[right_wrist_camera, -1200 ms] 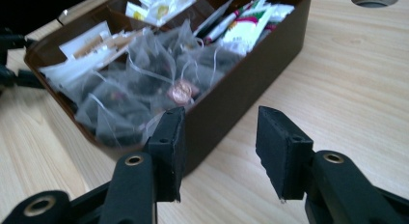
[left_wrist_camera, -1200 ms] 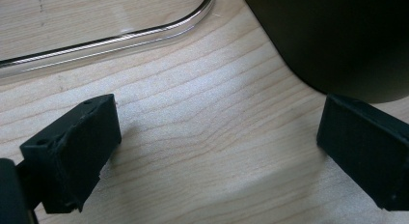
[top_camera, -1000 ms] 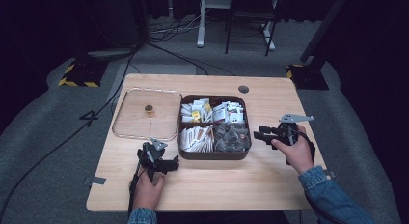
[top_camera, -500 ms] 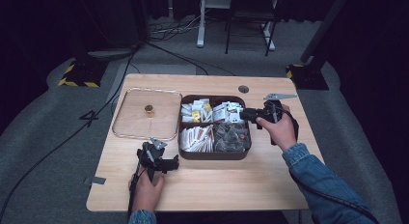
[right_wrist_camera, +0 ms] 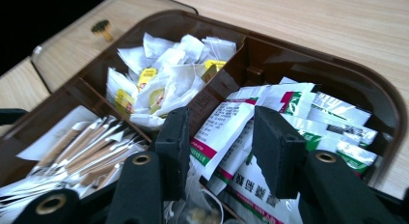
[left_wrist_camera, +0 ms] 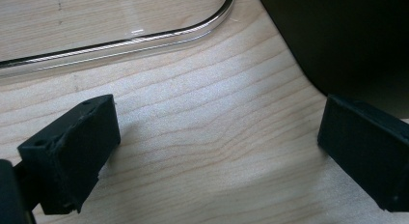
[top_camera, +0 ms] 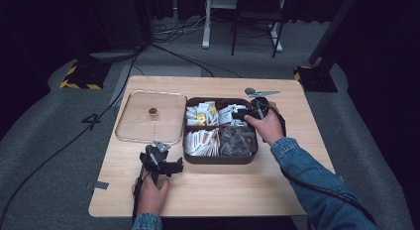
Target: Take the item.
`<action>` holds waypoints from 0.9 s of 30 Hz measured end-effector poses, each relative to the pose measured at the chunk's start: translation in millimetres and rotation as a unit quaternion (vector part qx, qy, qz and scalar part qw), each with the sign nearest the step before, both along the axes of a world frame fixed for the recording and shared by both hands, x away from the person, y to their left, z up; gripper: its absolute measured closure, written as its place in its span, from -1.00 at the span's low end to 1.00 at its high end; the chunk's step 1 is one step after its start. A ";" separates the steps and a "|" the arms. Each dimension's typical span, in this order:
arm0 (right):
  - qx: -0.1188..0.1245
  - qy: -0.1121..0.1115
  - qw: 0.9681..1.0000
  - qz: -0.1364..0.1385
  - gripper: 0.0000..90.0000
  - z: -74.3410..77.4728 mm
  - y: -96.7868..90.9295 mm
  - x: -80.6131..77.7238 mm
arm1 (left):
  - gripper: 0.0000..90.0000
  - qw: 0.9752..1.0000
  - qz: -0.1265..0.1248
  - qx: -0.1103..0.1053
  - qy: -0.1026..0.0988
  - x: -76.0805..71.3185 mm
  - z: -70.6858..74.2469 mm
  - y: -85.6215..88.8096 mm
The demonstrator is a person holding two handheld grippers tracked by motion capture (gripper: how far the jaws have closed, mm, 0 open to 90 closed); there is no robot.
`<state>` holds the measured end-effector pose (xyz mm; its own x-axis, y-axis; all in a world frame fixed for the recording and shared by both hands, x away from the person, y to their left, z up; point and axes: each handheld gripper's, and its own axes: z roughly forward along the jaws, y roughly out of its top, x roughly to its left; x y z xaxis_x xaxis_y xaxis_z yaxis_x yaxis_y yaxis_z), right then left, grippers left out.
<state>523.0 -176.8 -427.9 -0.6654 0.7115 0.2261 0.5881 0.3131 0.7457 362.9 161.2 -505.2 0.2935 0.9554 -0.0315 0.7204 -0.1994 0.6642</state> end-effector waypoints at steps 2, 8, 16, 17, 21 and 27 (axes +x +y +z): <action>-0.005 0.001 1.000 -0.002 0.31 -2.0 1.4 1.8 | -0.97 1.000 0.000 0.000 0.000 0.0 0.0 0.0; -0.008 0.020 1.000 -0.013 0.35 -13.0 3.5 10.1 | -0.97 1.000 0.000 0.000 -0.001 0.0 -0.1 -0.1; -0.005 0.030 1.000 -0.008 0.36 -18.5 11.1 9.5 | -0.97 1.000 0.002 0.000 -0.001 0.1 0.0 0.1; -0.009 0.029 1.000 -0.005 0.38 -19.4 12.8 9.1 | -0.97 1.000 0.002 0.000 -0.001 0.2 0.0 0.1; -0.026 0.020 0.999 -0.002 0.40 -18.7 16.4 7.8 | -0.97 1.000 0.002 0.000 -0.001 0.3 0.0 0.2; -0.017 0.023 1.000 -0.002 0.39 -14.5 20.2 10.0 | -0.97 1.000 0.003 0.000 -0.001 0.3 0.0 0.1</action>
